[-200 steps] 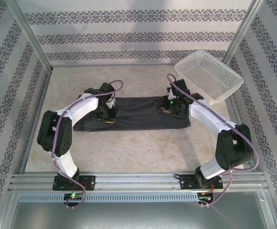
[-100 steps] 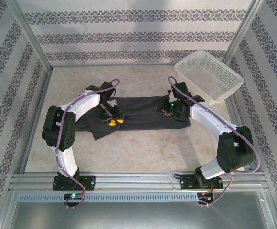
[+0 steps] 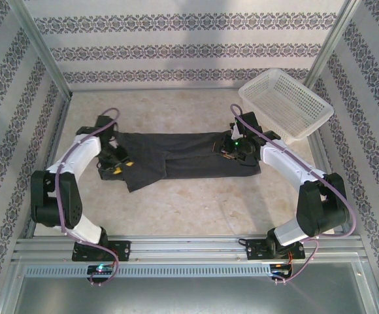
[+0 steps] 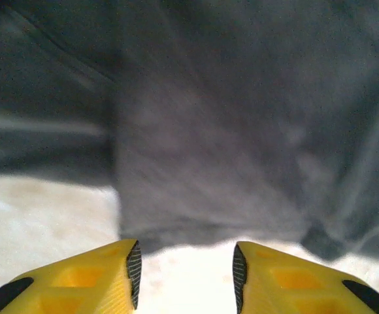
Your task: Fold and stack the t-shirts
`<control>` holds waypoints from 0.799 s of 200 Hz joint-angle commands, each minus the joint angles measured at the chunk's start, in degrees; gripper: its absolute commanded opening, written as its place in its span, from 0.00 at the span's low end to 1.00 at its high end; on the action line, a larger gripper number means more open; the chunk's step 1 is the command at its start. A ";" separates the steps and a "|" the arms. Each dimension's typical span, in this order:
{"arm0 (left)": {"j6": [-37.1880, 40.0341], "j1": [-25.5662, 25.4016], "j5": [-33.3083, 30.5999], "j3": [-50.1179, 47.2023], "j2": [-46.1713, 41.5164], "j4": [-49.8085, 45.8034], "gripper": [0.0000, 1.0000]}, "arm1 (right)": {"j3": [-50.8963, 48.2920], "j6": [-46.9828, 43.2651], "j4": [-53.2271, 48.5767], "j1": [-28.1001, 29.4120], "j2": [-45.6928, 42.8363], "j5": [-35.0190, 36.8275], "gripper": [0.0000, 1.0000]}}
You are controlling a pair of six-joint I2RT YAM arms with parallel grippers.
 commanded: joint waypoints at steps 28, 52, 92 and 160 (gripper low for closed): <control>3.46 7.82 1.45 -2.36 5.04 20.76 0.43 | -1.34 -0.34 6.92 0.54 0.65 -9.24 0.41; 4.72 7.95 3.18 -2.49 8.15 24.43 0.39 | -1.78 0.71 8.32 0.52 0.27 -10.06 0.42; 4.78 7.78 4.00 -3.53 11.87 25.53 0.33 | -2.31 1.57 8.44 0.18 -0.02 -10.08 0.42; 4.09 6.98 5.83 -5.57 11.90 27.77 0.23 | -1.23 2.12 8.73 -0.07 1.04 -9.73 0.41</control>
